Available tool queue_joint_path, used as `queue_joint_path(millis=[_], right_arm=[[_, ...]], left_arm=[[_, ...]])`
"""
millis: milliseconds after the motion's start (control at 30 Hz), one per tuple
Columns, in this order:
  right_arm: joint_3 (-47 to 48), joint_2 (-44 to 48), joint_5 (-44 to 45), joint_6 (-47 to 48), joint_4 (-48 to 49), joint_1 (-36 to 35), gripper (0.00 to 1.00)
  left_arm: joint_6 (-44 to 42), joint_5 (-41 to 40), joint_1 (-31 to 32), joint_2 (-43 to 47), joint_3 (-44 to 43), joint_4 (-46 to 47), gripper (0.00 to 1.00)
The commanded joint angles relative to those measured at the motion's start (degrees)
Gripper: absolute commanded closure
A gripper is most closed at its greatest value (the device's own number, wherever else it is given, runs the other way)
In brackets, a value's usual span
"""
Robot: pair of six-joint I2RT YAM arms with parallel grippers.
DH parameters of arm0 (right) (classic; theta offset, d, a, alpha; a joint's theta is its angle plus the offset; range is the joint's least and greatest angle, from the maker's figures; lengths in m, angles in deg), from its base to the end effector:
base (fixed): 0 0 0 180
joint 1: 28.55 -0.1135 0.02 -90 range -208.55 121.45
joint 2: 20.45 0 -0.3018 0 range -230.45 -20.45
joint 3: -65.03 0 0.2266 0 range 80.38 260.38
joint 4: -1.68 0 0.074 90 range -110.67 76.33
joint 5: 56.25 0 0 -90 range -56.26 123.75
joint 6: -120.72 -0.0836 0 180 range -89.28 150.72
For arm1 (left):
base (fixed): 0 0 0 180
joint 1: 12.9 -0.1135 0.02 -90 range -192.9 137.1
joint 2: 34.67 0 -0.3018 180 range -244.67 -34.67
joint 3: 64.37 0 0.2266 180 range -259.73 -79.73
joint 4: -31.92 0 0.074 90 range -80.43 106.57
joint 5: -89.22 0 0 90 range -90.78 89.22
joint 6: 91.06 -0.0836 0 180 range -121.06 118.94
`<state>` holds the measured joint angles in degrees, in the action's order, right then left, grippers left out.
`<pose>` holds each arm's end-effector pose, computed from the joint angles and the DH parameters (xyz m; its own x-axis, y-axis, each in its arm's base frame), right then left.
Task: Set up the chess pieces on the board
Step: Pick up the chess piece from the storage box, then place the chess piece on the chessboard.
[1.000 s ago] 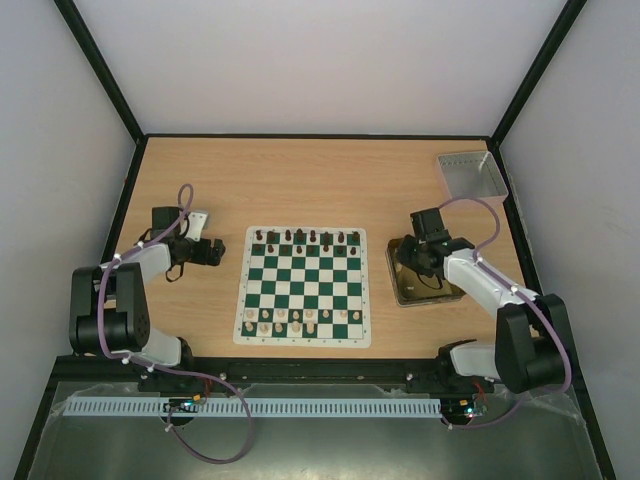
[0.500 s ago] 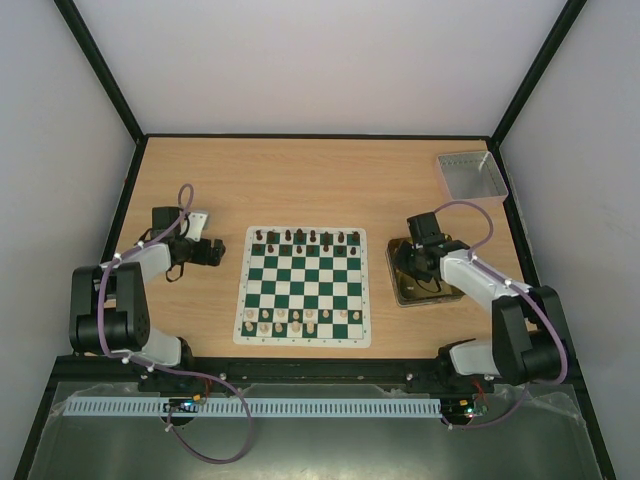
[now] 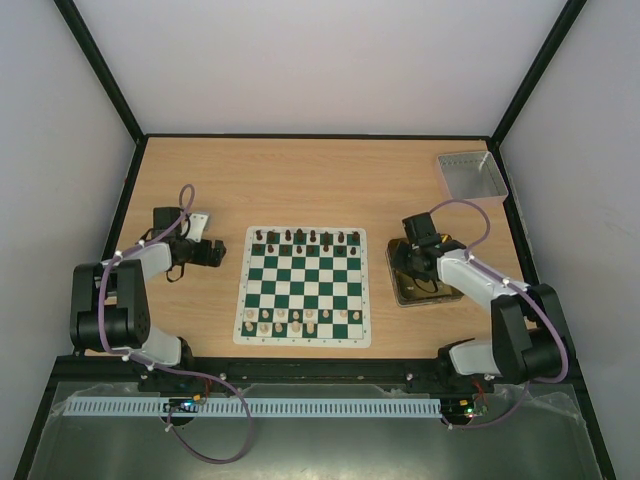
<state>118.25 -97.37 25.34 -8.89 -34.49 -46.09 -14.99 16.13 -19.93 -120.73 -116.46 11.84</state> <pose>0.2231 0.0833 0.1809 -0.8700 0.3865 -0.3061 0.2422 0.8758 0.4175 0.2785 0.0098 0.1633 -0.7672 0.1375 -0.6265 0.2443 0.9658 -0.0872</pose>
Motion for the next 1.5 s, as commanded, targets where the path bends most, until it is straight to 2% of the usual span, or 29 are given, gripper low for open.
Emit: queue_joint_path(millis=[0,633,800,1000,1267,1467], right_arm=[[2.0,0.2,5.7,-0.2,-4.6,-3.0,0.88],[11.6,4.6,15.6,-2.3,-21.8,-10.2,0.92],[14.4,5.8,17.9,-6.9,-25.2,-19.1,0.92],[16.1,6.3,17.5,-16.4,-25.9,-33.8,0.92],[16.3,0.2,16.4,-25.3,-21.6,-53.0,0.92],[14.2,-4.1,14.5,-26.8,-16.3,-57.0,0.92]], left_arm=[[-0.5,0.5,0.3,-0.5,-1.5,-0.8,0.0],[-0.6,0.9,0.3,-0.1,-1.3,-0.7,0.01],[-0.6,0.8,0.3,0.1,-1.2,-0.6,0.01],[-0.5,0.8,0.3,0.1,-1.2,-0.5,0.0],[-0.4,0.6,0.3,-0.2,-1.3,-0.5,0.0],[-0.4,0.6,0.3,-0.1,-1.3,-0.5,0.0]])
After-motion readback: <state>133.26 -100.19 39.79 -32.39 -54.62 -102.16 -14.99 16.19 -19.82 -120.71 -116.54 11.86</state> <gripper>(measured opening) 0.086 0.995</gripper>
